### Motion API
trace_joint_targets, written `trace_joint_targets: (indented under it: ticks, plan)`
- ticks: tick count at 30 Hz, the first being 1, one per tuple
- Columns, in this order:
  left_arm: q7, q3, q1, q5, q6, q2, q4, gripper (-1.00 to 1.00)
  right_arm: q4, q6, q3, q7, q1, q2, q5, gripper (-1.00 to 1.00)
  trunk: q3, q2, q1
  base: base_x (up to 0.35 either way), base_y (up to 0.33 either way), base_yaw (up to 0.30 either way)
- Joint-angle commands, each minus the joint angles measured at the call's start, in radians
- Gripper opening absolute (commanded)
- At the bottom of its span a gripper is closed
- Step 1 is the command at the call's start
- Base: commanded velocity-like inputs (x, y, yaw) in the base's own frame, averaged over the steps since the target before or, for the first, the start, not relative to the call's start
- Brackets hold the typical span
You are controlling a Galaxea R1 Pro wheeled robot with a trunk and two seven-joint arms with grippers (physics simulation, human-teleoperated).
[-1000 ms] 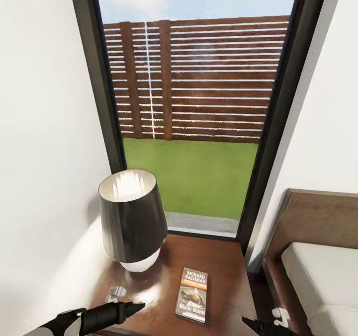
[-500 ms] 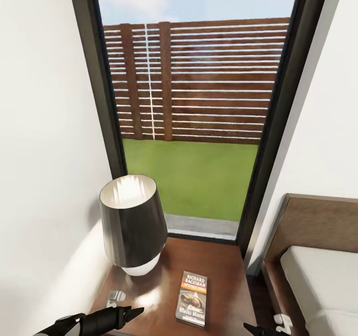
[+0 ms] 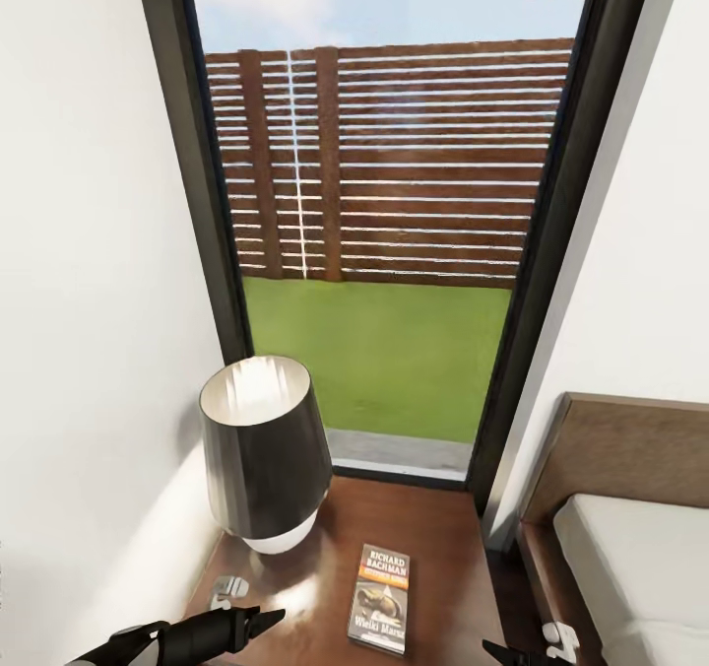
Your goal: In the bedroom, move the book from the bed onto either nightstand, and place the two sandals side by side next to the bed.
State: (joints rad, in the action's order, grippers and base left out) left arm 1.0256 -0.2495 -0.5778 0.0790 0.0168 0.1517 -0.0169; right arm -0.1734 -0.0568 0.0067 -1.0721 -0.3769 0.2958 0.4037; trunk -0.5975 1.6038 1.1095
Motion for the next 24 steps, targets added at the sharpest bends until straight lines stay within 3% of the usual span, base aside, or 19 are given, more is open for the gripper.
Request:
trace_joint_targets:
  ticks: [1, 19, 24]
  plan:
    - [0.002, -0.007, 0.0, 0.008, 0.002, 0.0, 0.0, 1.0, 0.0, -0.006, 0.001, -0.003, 0.0, 0.0, 0.004, 1.0, 0.002, -0.007, -0.004, 0.0, 0.0, 0.0]
    - [-0.001, -0.007, 0.0, 0.008, 0.002, 0.0, 0.0, 1.0, 0.0, -0.005, 0.001, -0.003, 0.0, 0.0, 0.004, 1.0, 0.059, -0.133, -0.073, 0.0, 0.0, 0.0]
    - [-0.065, -0.007, 0.03, 0.009, 0.003, -0.011, 0.0, 1.0, 0.019, -0.004, 0.001, -0.003, 0.0, 0.0, 0.004, 1.0, 0.074, -0.168, -0.092, 0.0, 0.0, 0.0]
